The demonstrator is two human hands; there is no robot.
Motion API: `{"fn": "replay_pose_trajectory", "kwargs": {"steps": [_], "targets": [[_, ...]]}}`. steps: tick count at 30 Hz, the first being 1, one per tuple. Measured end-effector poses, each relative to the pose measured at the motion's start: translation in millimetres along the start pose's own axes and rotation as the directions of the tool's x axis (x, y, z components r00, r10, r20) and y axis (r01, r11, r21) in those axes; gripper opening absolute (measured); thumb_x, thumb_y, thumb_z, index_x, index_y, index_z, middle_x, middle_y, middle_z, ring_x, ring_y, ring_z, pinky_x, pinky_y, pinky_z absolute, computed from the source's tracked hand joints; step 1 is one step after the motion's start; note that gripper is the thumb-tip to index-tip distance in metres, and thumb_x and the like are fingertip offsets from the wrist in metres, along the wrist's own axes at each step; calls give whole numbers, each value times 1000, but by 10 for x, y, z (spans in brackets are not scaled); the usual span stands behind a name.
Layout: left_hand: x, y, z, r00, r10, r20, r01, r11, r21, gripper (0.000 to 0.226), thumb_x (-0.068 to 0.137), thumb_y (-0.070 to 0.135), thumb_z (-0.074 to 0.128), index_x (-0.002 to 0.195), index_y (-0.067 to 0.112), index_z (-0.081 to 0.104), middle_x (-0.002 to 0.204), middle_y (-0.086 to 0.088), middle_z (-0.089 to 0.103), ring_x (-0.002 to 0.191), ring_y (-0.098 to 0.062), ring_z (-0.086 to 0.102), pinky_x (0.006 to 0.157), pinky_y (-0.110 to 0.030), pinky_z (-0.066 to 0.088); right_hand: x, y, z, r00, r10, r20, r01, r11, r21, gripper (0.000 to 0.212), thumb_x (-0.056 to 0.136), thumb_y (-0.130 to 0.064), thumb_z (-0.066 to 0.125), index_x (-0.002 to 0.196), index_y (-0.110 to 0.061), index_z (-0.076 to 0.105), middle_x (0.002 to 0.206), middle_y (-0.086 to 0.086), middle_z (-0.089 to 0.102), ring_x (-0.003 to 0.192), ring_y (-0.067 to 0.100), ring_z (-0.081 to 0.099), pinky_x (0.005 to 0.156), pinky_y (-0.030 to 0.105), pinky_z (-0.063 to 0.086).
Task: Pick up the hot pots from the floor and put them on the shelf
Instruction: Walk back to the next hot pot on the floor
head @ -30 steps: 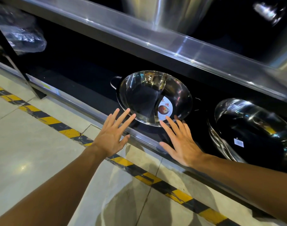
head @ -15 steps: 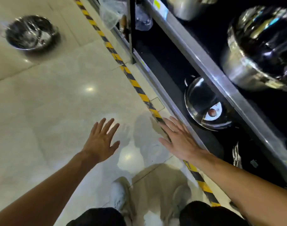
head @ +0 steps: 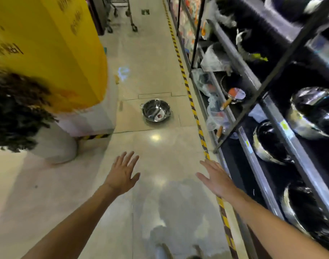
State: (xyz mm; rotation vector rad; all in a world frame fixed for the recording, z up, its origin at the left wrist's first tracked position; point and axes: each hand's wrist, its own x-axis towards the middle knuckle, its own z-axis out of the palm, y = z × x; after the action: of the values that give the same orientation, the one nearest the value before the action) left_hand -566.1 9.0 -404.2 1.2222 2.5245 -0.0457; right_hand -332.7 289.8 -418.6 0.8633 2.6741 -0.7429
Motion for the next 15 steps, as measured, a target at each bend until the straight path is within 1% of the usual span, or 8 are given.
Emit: {"fn": "replay_pose_trajectory", "kwargs": {"steps": [3,7,11,15], "targets": [[205,-236,-299,999,-40,5,41,999,-32,71,100,54,30,158,22,5,167,-5,-1,153,-28,-5,124,-43,-1,325,-288,-315,1000,-19,-11,19,1000,20,63,99,-52,44,154,-24,31,161,-2,25,149,17,15,119,35,18],[742,-472,-555,998,-61,11,62,997,-51,71,100,55,30,158,22,7,167,-4,1,153,-27,-5,124,-43,0,985,-466,-581,999,-52,-7,52,999,8,62,99,-52,44,153,-22,32,160,-1,28,148,17,18,117,34,19],[1542,-712,-870,997,-73,-31,72,997,-35,71,99,56,32,158,22,11,167,-3,9,153,-26,4,125,-42,5,1881,-499,-847,998,-67,-18,67,997,32,64,98,-52,45,153,-22,32,160,0,29,148,19,20,116,33,20],[2408,-954,-1213,993,-119,-13,118,992,-37,71,99,57,33,158,23,11,166,-2,11,153,-24,8,124,-43,9,2864,-486,-1141,998,-59,37,56,996,73,65,98,-53,45,153,-20,32,159,2,31,147,21,22,116,33,21]]}}
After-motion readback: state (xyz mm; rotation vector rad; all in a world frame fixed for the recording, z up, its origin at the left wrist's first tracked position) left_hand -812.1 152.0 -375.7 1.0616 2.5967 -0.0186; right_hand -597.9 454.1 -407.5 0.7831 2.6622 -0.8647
